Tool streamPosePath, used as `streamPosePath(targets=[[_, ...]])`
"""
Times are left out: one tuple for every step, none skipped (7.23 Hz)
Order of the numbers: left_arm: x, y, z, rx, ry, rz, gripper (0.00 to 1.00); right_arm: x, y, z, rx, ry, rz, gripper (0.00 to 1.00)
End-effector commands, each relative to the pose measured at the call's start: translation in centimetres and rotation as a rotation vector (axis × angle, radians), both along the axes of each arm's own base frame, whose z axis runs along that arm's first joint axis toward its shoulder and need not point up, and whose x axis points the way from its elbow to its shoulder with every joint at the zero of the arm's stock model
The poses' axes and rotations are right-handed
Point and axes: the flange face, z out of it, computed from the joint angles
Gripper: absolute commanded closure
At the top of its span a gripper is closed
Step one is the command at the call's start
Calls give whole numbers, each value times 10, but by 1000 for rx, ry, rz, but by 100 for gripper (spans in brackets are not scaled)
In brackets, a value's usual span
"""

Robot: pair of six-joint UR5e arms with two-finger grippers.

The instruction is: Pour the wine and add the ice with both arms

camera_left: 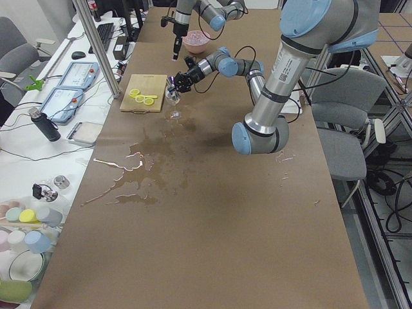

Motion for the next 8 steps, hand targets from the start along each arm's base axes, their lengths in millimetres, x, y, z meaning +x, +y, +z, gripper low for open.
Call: streamPosePath(targets=[[-11,3,-10,8,4,11,81,0,-1,12,-8,13,4,100],[-22,6,-20,23,53,3,81,0,-2,15,-7,19,1,100],[-35,8,-31,59,133,-4,82,-2,-2,24,-19,27,2,100],[-46,7,-21,99,218,-14,82,1,-2,21,-8,23,1,100],[-58,1,0,117,303,-17,82,0,-1,22,-10,24,0,100],[-75,-8,22,116,374,-18,83,3,-3,20,-2,24,1,100],[-96,-18,38,122,438,-25,82,5,-5,19,13,9,5,100],[-124,-31,60,122,533,-21,83,7,-8,20,10,8,14,100]])
